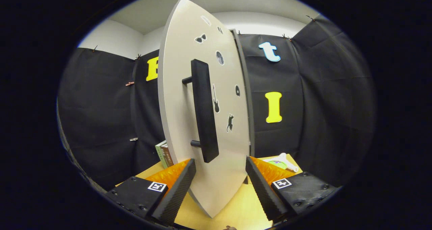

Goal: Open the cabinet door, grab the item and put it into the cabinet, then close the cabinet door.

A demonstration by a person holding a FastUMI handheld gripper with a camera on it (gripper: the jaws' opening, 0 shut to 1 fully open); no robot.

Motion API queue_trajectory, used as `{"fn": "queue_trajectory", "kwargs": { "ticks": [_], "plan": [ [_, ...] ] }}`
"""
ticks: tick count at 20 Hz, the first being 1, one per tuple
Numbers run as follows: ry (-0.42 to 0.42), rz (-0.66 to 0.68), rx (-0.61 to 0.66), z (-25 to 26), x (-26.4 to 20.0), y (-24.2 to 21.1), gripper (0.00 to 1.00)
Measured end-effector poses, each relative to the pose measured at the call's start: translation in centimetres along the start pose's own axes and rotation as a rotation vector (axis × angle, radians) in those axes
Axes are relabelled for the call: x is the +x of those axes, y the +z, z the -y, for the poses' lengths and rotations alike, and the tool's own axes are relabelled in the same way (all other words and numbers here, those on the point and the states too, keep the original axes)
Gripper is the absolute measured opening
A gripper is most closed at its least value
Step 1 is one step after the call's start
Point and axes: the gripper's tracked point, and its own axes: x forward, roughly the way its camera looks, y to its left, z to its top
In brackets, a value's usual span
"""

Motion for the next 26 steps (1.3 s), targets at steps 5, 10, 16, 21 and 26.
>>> {"fn": "queue_trajectory", "kwargs": {
  "ticks": [5, 10, 16, 21, 26],
  "plan": [
    [0.122, 0.018, 0.07, -7.0, 4.3, 0.4, 0.98],
    [0.154, 0.008, -0.089, -9.1, 4.4, 0.2, 0.98],
    [-0.041, 0.004, -0.206, -6.2, 5.3, 2.1, 0.98],
    [-0.091, 0.003, -0.163, -6.2, 5.2, 2.3, 0.98],
    [-0.124, 0.038, -0.146, -5.2, 4.6, 3.4, 0.98]
  ]
}}
